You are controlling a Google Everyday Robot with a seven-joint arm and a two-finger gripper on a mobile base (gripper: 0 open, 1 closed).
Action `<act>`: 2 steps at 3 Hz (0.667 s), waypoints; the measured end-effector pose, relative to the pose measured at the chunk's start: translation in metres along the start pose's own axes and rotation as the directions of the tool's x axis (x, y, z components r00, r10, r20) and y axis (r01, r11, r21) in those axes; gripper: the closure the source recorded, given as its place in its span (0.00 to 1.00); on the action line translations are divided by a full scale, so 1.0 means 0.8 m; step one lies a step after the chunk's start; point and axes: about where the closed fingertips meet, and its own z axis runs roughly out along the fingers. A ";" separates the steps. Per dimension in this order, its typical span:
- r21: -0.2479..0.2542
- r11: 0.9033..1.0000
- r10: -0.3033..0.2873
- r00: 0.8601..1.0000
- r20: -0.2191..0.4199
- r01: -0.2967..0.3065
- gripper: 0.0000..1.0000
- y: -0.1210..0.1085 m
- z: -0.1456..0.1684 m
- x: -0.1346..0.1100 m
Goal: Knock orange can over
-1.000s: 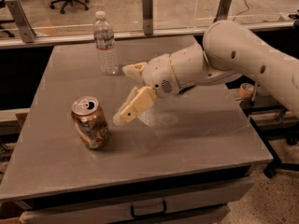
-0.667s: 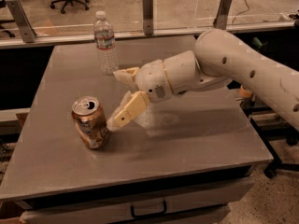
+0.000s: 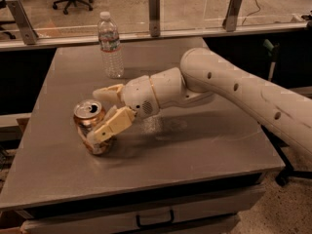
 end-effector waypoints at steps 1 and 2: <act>0.005 1.000 0.018 1.000 0.021 -0.018 0.43 -0.001 -0.001 0.006; 0.032 0.999 0.025 0.999 0.034 -0.026 0.65 0.003 -0.018 -0.002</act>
Offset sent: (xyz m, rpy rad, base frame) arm 0.0025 -0.0336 0.0180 0.0386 0.0205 -0.0905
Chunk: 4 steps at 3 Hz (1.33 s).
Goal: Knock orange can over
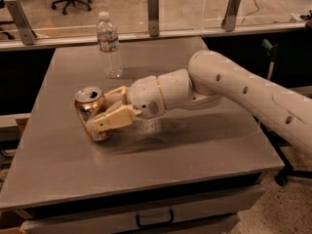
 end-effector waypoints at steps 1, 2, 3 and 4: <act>0.071 0.997 -0.030 0.999 -0.045 0.033 0.89 -0.002 -0.049 -0.030; 0.155 0.983 -0.068 0.981 -0.181 0.097 1.00 -0.003 -0.113 -0.072; 0.214 0.965 -0.055 0.919 -0.390 0.148 1.00 0.002 -0.163 -0.096; 0.227 0.959 -0.011 0.820 -0.572 0.171 1.00 0.004 -0.174 -0.090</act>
Offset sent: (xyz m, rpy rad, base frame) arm 0.0358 -0.1505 0.1362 -0.3932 -0.2428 -0.2308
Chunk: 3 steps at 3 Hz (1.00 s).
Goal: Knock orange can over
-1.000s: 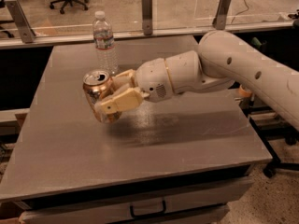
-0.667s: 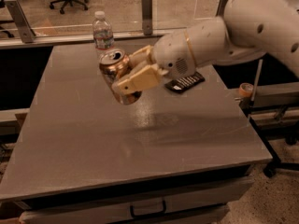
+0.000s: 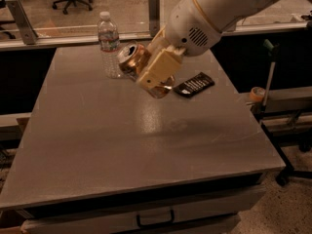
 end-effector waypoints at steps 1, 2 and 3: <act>0.006 1.000 0.010 0.988 -0.155 -0.010 1.00 -0.008 0.021 0.028; -0.005 0.999 0.039 0.976 -0.214 -0.041 0.85 -0.017 0.046 0.044; -0.039 0.996 0.065 0.978 -0.199 -0.074 0.62 -0.018 0.076 0.051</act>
Offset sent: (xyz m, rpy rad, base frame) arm 0.0330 0.0006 -0.0779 -0.2571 0.1122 -0.0724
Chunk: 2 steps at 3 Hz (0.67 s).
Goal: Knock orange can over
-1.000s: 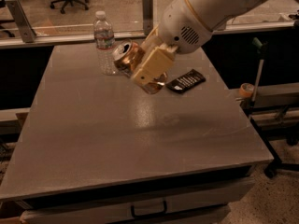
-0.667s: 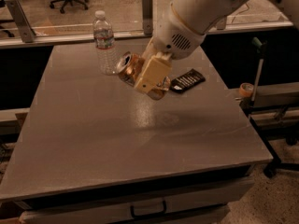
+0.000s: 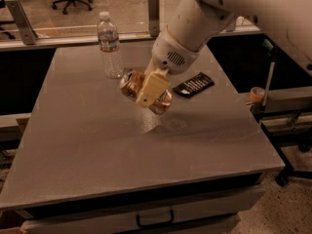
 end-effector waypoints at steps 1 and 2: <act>-0.037 0.999 0.015 0.998 0.065 -0.013 0.38 -0.002 0.031 0.002; -0.056 0.998 0.025 0.993 0.118 -0.018 0.15 -0.005 0.049 0.004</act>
Offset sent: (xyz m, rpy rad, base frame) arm 0.0145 0.0195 -0.0508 0.1948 0.0590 0.0121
